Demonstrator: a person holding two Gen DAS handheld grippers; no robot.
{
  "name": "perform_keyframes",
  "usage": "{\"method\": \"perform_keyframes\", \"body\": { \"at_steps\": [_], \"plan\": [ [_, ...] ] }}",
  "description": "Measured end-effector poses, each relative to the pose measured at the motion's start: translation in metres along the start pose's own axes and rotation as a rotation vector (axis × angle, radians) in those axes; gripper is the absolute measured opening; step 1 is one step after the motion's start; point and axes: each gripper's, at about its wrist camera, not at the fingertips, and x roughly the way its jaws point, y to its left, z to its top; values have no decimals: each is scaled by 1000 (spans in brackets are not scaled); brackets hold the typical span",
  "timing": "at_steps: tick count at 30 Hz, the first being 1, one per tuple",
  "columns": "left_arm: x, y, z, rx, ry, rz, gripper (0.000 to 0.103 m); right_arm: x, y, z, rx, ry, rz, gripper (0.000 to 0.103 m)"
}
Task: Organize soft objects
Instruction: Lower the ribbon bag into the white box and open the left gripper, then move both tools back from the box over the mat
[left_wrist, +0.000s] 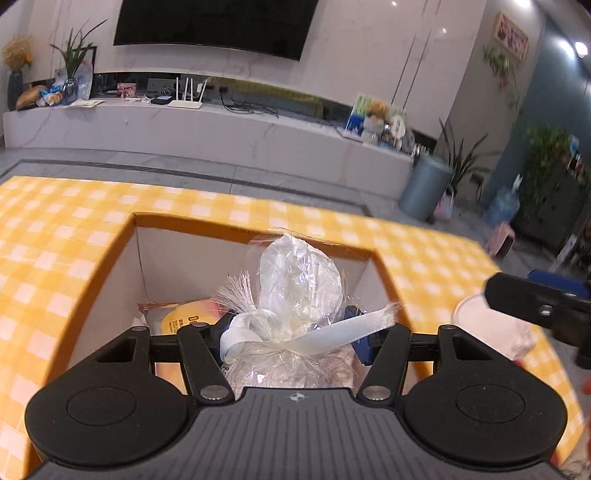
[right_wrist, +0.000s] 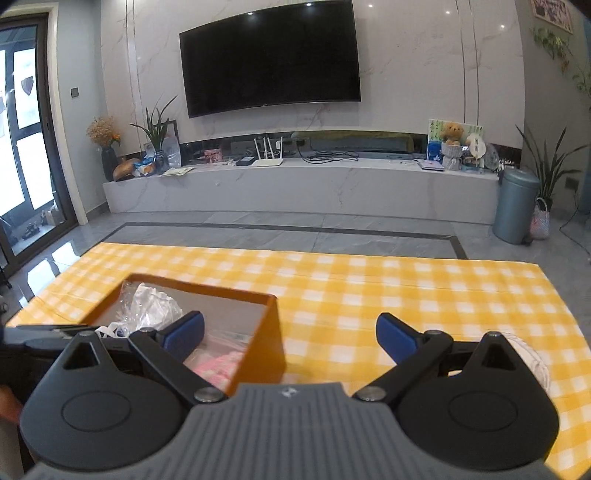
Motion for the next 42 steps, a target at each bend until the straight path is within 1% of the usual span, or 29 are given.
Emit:
{"method": "perform_keyframes", "body": {
  "at_steps": [3, 5, 7, 10, 11, 12, 15, 16, 18, 20, 22, 24, 28, 32, 33, 35, 37, 39, 42],
  "plan": [
    [4, -6, -2, 28, -3, 26, 70, 4, -8, -9, -2, 14, 3, 98],
    [5, -9, -3, 31, 6, 31, 78, 2, -11, -14, 0, 18, -7, 98],
    [5, -14, -4, 59, 18, 49, 91, 1, -14, -16, 5, 18, -1, 98],
    [2, -23, -6, 117, 3, 123, 93, -4, -20, -16, 25, 8, 8, 98],
    [0, -25, -7, 120, -1, 142, 94, -6, -21, -15, 30, 3, 6, 98],
    [-2, -23, -6, 99, 2, 144, 94, -9, -23, -15, 32, -3, 4, 98],
    [-6, -11, -5, -6, 28, 66, 94, -16, -24, -14, 36, -23, -7, 98],
    [-9, -7, -5, -32, 25, 53, 94, -18, -25, -14, 41, -26, -10, 98],
    [-21, -1, -4, -75, -19, 59, 94, -21, -26, -14, 63, -22, -24, 98],
    [-35, 4, -2, -105, -85, 59, 94, -27, -27, -16, 86, -25, -30, 98],
    [-46, 5, 1, -106, -134, 62, 94, -33, -28, -15, 88, -32, -24, 98],
    [-54, 3, 2, -98, -156, 74, 94, -41, -32, -13, 84, -53, -31, 98],
    [-62, -12, 6, -61, -177, 76, 93, -61, -45, -10, 80, -101, -91, 98],
    [-72, -28, 2, -20, -207, 74, 93, -84, -67, -9, 109, -140, -143, 98],
    [-73, -32, 2, -19, -210, 70, 93, -89, -73, -9, 107, -138, -154, 98],
    [-77, -42, 0, -4, -216, 52, 93, -97, -82, -10, 56, -124, -190, 98],
    [-81, -56, -2, 42, -215, 39, 93, -105, -93, -13, 8, -125, -254, 98],
    [-86, -71, -4, 87, -221, 27, 93, -112, -109, -16, 22, -112, -302, 98],
    [-90, -97, -8, 155, -217, 2, 93, -123, -137, -21, 73, -116, -346, 98]
  ]
}}
